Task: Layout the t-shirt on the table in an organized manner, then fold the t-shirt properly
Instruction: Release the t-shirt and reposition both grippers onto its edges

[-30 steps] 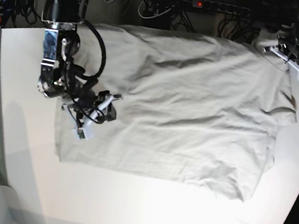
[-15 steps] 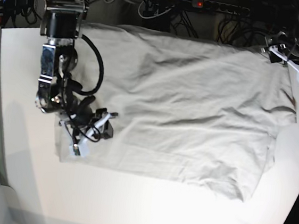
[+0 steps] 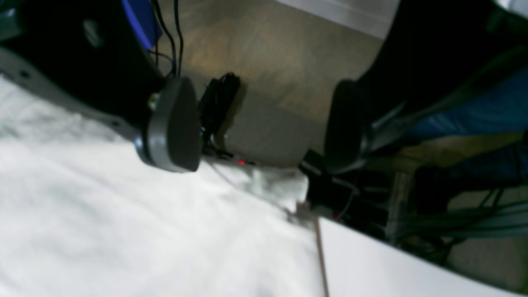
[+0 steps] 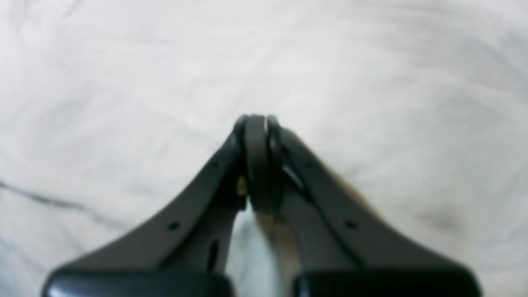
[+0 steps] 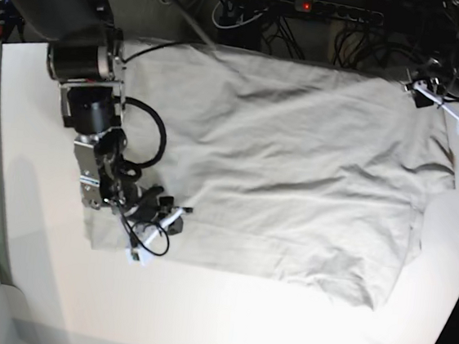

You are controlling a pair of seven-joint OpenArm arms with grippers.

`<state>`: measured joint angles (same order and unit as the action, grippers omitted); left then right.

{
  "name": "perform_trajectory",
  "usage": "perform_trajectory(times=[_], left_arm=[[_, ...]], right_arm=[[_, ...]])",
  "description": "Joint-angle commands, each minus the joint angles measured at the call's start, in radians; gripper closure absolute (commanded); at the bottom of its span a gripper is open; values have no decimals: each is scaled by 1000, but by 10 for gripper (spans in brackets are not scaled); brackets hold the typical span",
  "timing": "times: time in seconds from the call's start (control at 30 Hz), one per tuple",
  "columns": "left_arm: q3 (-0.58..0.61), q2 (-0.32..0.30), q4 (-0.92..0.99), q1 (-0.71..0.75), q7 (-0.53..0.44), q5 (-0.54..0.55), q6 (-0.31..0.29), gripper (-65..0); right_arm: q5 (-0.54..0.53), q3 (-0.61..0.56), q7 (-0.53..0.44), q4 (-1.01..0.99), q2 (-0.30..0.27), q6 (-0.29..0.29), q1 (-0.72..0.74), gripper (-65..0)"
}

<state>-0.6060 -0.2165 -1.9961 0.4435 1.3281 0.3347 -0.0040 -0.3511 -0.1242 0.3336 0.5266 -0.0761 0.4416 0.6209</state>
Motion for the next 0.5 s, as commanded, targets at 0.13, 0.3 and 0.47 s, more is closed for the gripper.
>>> perform_trajectory(times=[0.13, 0.3, 0.47], left_arm=[[-5, -13, -15, -2, -14, -1, 5, -458], [-5, -13, -15, -12, -15, -1, 5, -458], [-4, -11, -13, -48, -9, -1, 5, -458]], right_arm=[[5, 2, -178, -217, -47, 12, 123, 0], [5, 1, -271, -291, -93, 6, 139, 0], [44, 1, -284, -293, -147, -155, 133, 0]])
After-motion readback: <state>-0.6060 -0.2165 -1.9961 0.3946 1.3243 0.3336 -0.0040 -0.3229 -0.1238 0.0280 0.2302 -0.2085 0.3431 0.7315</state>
